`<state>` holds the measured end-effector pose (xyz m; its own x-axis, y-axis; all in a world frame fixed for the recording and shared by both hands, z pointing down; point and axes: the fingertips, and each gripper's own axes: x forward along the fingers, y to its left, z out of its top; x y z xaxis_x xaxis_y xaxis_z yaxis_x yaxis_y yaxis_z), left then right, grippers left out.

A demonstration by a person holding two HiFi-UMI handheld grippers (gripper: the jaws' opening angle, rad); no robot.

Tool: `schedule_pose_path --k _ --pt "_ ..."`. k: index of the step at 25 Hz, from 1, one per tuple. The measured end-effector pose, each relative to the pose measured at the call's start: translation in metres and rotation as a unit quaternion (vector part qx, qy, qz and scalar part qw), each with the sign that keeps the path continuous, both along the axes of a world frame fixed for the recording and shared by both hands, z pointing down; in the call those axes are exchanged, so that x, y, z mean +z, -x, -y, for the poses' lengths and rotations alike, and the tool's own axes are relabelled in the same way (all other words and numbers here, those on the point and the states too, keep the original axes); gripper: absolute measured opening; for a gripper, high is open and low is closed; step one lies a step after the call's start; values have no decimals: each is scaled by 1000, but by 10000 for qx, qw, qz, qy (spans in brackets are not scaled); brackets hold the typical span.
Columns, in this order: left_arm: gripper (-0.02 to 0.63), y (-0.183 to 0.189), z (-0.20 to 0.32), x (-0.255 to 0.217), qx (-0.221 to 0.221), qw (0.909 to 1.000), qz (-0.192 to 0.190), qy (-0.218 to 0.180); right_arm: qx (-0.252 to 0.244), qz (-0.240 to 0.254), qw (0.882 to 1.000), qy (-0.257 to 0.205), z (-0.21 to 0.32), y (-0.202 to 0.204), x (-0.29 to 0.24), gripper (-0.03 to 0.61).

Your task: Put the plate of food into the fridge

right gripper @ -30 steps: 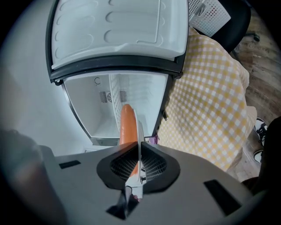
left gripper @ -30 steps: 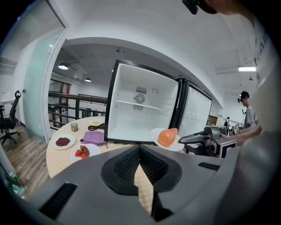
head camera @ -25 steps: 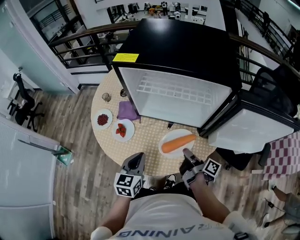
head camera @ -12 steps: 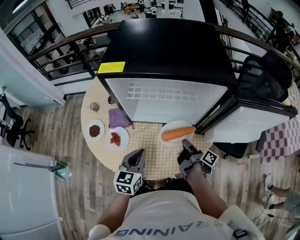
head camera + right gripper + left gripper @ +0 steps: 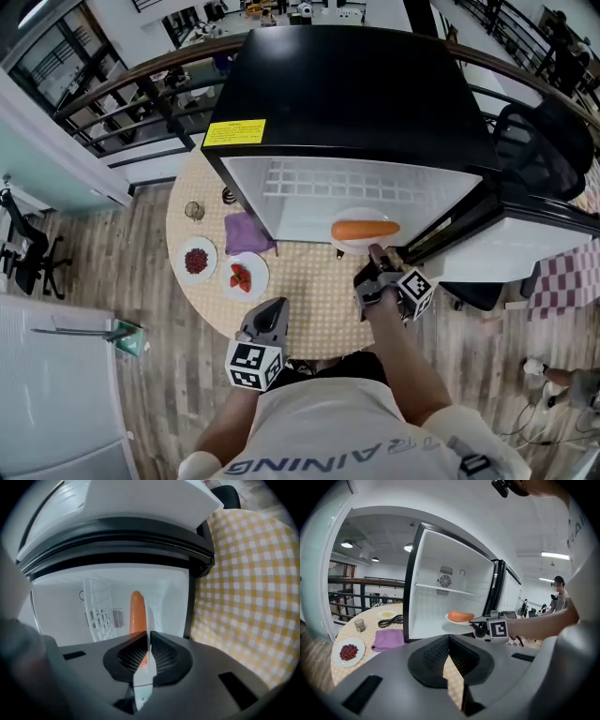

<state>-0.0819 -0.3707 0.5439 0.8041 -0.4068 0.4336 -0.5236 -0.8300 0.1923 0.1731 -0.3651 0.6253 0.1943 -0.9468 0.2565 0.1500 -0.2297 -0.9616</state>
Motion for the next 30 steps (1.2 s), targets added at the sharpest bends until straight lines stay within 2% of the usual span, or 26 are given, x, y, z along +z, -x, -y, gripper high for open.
schedule_pose_path --k 7,14,24,27,30 --pt "8 20 7 14 -182 9997 109 135 575 -20 9982 149 43 -25 20 35" --pt "8 18 17 14 -253 9996 48 150 959 66 9945 409 69 -42 31 35" --pt "8 13 18 20 -229 9994 92 222 1206 45 9900 735 79 -53 46 40" --pt "8 12 18 20 -224 9994 99 235 1144 -120 9900 820 81 -55 45 40" --pt "8 10 18 21 -218 9994 101 244 873 -488 9900 993 82 -56 43 40"
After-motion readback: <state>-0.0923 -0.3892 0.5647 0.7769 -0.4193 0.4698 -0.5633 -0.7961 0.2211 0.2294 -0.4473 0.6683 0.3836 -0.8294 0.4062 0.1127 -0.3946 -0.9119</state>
